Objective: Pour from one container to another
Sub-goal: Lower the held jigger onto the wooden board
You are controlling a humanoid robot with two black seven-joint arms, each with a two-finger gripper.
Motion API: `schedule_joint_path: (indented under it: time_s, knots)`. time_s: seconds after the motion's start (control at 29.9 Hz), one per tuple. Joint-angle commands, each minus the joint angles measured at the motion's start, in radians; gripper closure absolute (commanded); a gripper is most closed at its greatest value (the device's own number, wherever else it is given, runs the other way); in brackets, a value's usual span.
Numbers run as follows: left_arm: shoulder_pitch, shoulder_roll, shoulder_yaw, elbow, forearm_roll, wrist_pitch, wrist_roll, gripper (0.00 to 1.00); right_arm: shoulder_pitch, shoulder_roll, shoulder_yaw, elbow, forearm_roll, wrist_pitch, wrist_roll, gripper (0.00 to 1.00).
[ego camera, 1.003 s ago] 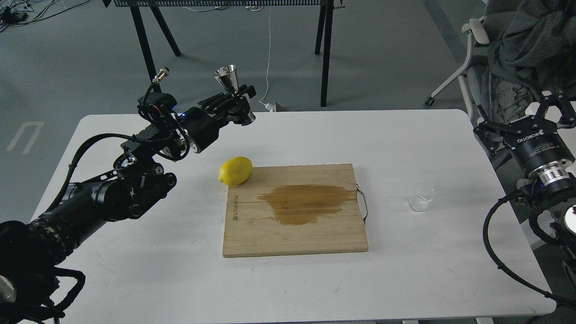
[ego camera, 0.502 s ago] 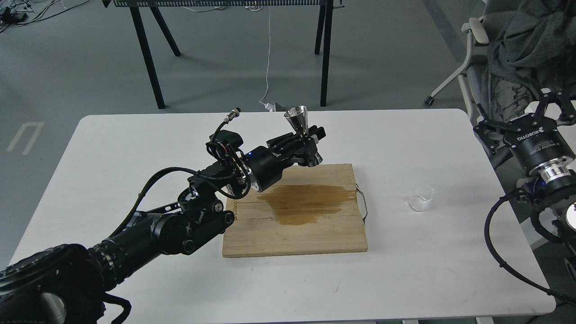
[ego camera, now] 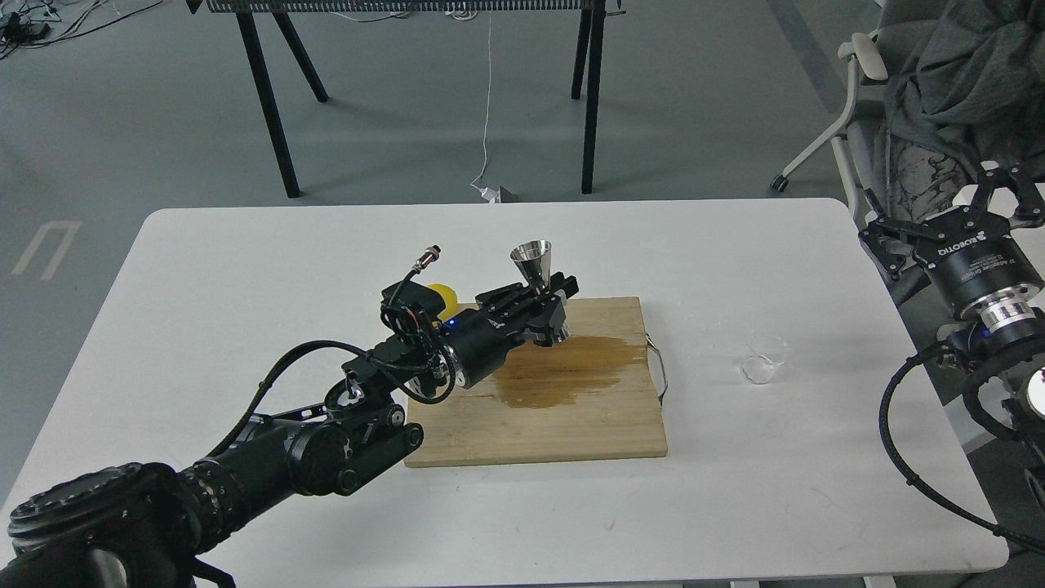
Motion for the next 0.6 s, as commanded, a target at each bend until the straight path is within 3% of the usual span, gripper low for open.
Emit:
schedule_joint_path:
  time_s: [0.0, 0.57]
  knots:
    - [0.016, 0.0, 0.0, 0.009, 0.0, 0.021, 0.0, 0.79, -0.004, 0.003, 0.0, -0.001, 0.001, 0.0, 0.001, 0.0]
    - [0.021, 0.0, 0.1, 0.043, 0.002, 0.084, 0.0, 0.8, -0.005, 0.006, -0.001, 0.002, 0.001, 0.0, 0.001, 0.0]
